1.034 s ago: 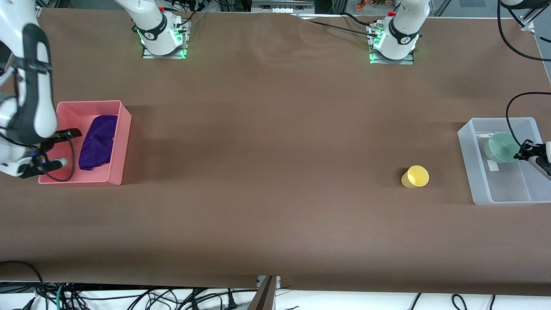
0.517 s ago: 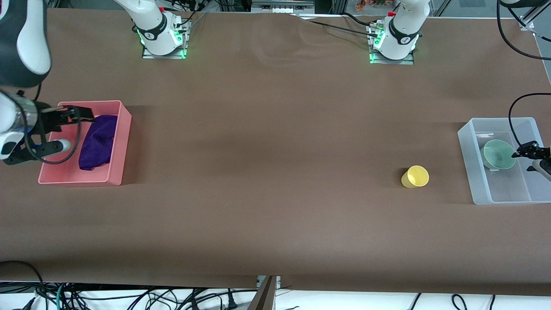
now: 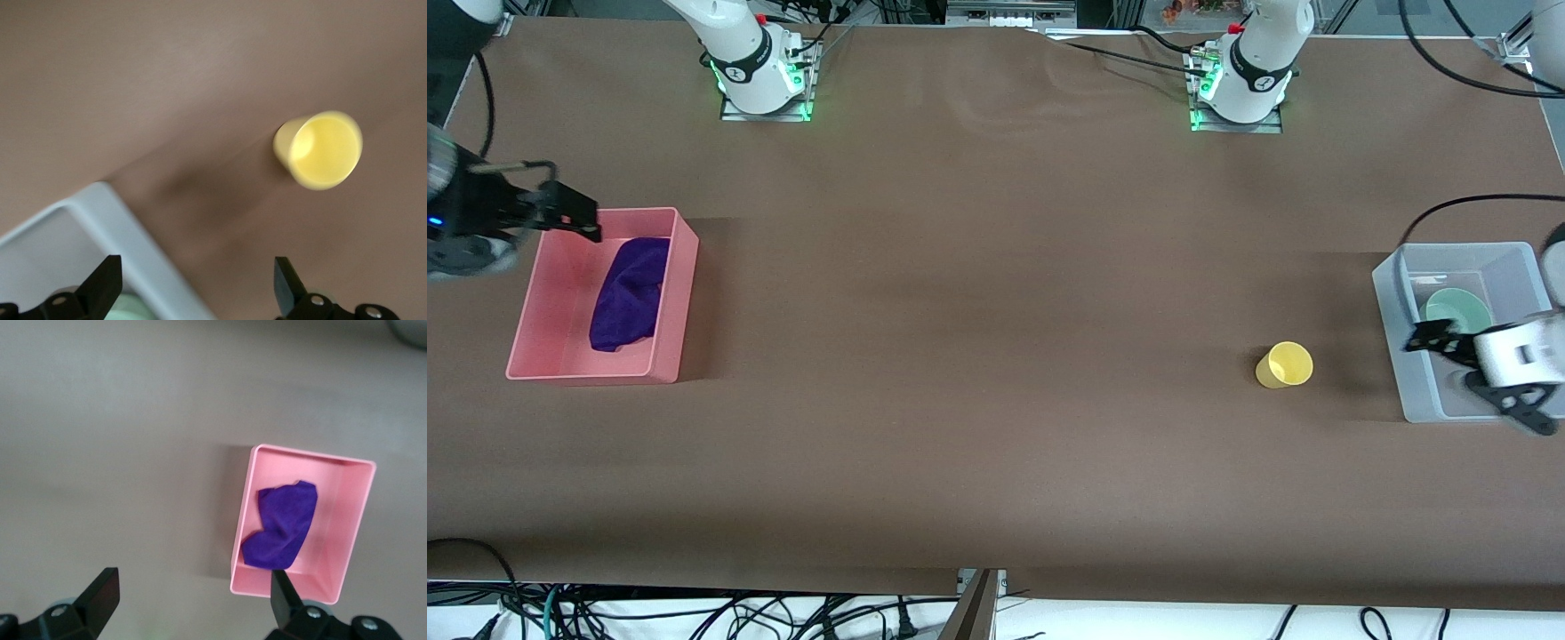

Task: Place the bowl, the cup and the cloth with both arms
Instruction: 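Release the bowl in the clear bin and raise the left gripper, then move the left gripper to the yellow cup and grasp it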

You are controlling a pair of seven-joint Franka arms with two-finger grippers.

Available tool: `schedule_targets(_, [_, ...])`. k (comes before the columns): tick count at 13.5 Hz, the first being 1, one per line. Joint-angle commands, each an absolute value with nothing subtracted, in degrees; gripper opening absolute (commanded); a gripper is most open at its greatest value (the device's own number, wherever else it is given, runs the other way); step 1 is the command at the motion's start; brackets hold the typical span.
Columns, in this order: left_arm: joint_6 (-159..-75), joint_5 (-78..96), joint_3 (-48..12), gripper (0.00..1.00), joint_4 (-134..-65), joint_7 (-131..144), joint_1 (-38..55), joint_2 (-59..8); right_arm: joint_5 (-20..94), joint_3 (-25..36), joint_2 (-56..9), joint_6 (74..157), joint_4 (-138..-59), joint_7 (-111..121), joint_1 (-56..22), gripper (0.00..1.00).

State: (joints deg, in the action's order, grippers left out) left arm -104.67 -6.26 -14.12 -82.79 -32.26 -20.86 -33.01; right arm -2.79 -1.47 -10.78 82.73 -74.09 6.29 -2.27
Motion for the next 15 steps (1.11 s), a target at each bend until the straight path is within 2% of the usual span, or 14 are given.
schedule_targets(1, [-109.0,-6.4,-15.3,1.00,-85.1,-23.2,-19.7,-36.5,-3.3,-1.8,-9.4,83.2,-75.5,6.3,-1.1,1.00])
schedule_targets(4, [-117.7,-3.8,-16.3,0.98,-93.3,-20.1,-19.6,-36.6,-2.6,-1.6,-9.5,80.2,-75.7,9.8,0.3,1.00])
schedule_targets(5, [-119.7,-2.9,-16.4,0.94,-95.2,-19.9,-19.4,-36.6,-2.5,-1.5,-9.6,79.8,-75.7,11.4,0.4,1.00])
schedule_targets(6, [-121.9,-2.9,-16.4,0.86,-96.4,-19.9,-19.0,-36.8,-2.6,-1.5,-9.7,79.2,-75.6,11.4,0.4,1.00])
schedule_targets(8, [-123.0,-3.4,-16.3,0.22,-96.6,-19.9,-18.7,-37.4,-2.8,-1.6,-10.0,79.1,-75.4,11.1,0.4,1.00])
schedule_targets(9, [-123.0,-3.5,-16.3,0.01,-96.4,-20.0,-18.5,-37.5,-2.8,-1.5,-10.4,79.2,-75.3,11.2,0.4,1.00])
schedule_targets(15, [-122.2,-3.6,-16.2,0.00,-96.1,-20.5,-18.7,-36.6,-2.8,-1.6,-10.9,79.5,-74.9,10.9,0.4,1.00])
